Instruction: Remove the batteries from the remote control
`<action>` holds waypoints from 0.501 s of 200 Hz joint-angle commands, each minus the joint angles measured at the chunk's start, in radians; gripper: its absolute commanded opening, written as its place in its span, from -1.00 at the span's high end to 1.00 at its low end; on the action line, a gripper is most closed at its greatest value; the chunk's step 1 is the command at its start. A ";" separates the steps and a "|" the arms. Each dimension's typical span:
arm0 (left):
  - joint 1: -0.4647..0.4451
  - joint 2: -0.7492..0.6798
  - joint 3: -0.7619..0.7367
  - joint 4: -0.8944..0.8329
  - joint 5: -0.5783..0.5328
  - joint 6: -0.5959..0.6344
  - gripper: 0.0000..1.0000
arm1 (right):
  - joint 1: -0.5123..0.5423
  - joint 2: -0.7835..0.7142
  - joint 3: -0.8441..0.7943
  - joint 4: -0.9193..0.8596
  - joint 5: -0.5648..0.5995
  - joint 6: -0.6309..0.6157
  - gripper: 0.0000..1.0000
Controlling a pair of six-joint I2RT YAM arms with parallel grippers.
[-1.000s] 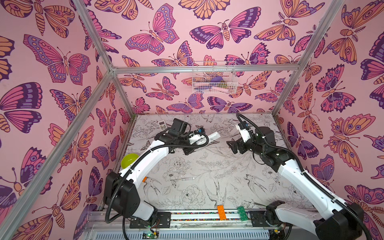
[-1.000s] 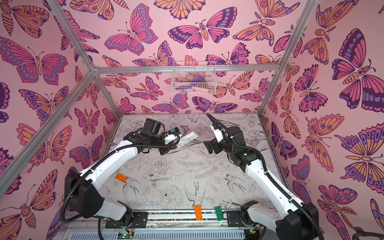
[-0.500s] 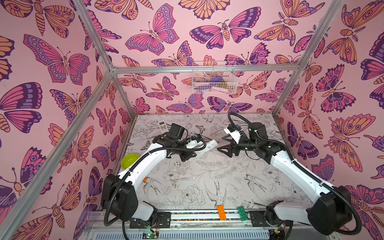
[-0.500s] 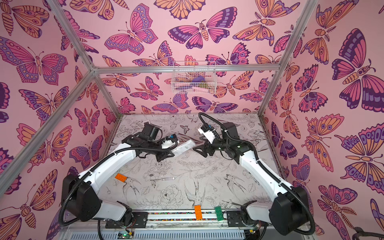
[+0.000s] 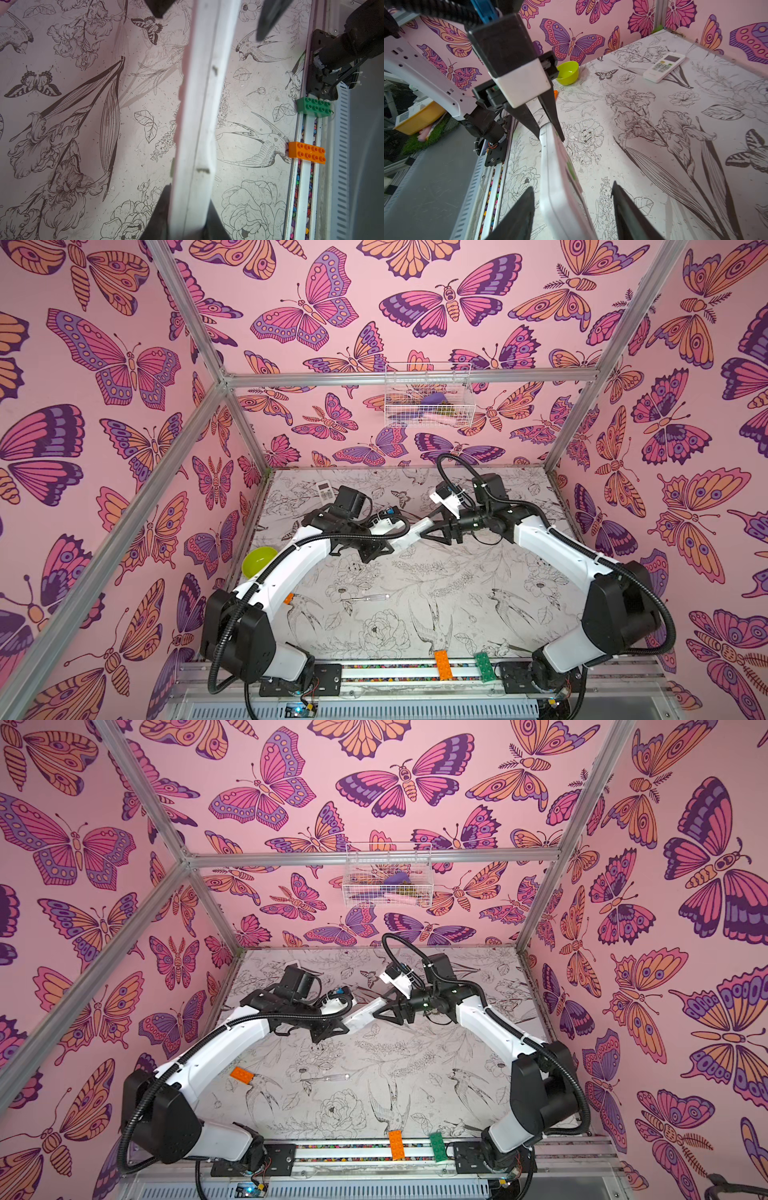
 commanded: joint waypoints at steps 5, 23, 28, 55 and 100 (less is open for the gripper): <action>0.009 -0.016 -0.003 -0.014 0.066 -0.004 0.65 | 0.018 0.030 0.057 -0.074 -0.057 -0.063 0.00; 0.004 -0.017 -0.009 -0.013 0.075 0.007 0.66 | 0.023 0.022 0.047 -0.067 -0.057 -0.067 0.11; 0.005 -0.018 -0.012 -0.013 0.082 0.010 0.66 | 0.023 0.021 0.043 -0.061 -0.058 -0.065 0.13; 0.012 -0.024 -0.017 -0.012 0.076 0.007 0.66 | 0.026 0.022 0.047 -0.064 -0.047 -0.055 0.35; 0.028 -0.036 -0.025 -0.012 0.089 0.002 0.64 | 0.026 0.010 0.032 -0.038 -0.049 -0.043 0.57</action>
